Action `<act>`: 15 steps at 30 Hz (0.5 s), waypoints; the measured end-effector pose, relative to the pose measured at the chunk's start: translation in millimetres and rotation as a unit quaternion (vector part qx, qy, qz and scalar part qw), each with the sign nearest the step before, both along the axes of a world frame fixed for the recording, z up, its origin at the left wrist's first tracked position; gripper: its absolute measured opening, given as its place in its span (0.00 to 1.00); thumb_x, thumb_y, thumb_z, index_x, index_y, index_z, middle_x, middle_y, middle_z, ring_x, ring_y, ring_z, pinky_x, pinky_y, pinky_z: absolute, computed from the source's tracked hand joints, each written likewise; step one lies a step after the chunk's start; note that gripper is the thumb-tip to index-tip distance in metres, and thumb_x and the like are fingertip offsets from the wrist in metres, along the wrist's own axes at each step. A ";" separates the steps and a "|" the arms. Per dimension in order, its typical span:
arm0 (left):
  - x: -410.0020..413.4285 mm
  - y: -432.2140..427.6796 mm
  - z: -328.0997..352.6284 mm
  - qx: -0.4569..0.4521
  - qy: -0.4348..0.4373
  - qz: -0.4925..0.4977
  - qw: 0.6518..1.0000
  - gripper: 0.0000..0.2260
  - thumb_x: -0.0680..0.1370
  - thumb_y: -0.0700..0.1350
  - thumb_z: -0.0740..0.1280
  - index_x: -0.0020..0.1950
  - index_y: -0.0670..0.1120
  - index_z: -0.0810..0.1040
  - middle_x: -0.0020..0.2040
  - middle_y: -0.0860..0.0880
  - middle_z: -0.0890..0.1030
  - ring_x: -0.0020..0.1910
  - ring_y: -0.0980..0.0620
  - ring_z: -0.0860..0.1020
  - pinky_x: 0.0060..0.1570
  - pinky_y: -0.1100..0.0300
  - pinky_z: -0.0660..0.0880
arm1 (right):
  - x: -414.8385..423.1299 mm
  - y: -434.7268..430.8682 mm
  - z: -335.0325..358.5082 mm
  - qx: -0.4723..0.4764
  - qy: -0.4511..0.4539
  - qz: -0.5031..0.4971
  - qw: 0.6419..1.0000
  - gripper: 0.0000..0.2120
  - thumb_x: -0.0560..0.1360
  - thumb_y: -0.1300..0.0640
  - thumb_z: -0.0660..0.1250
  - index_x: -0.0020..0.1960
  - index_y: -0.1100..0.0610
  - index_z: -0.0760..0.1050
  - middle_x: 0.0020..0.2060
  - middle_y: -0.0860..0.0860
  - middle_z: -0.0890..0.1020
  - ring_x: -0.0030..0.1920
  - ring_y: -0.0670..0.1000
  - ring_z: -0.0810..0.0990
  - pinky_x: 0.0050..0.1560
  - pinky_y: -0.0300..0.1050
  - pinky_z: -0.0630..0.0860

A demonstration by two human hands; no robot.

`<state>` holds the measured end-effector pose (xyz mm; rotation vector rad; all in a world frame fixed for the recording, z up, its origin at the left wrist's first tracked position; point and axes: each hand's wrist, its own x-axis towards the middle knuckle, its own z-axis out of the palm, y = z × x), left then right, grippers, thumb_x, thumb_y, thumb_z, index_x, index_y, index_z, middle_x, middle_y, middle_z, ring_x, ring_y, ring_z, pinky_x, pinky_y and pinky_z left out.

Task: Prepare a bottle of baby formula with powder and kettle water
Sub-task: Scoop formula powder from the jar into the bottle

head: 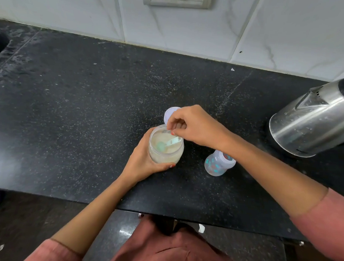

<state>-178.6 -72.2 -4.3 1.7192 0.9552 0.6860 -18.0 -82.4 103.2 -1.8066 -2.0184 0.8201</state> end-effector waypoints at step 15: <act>0.2 -2.0 -2.2 -0.014 -0.017 0.009 1.000 0.37 0.56 0.53 0.76 0.59 0.70 0.62 0.57 0.70 0.72 0.57 0.70 0.70 0.49 0.79 0.65 | -27.7 -5.3 -7.7 0.025 -0.326 0.052 0.943 0.13 0.76 0.65 0.61 0.59 0.59 0.74 0.56 0.56 0.78 0.56 0.56 0.76 0.43 0.44 0.65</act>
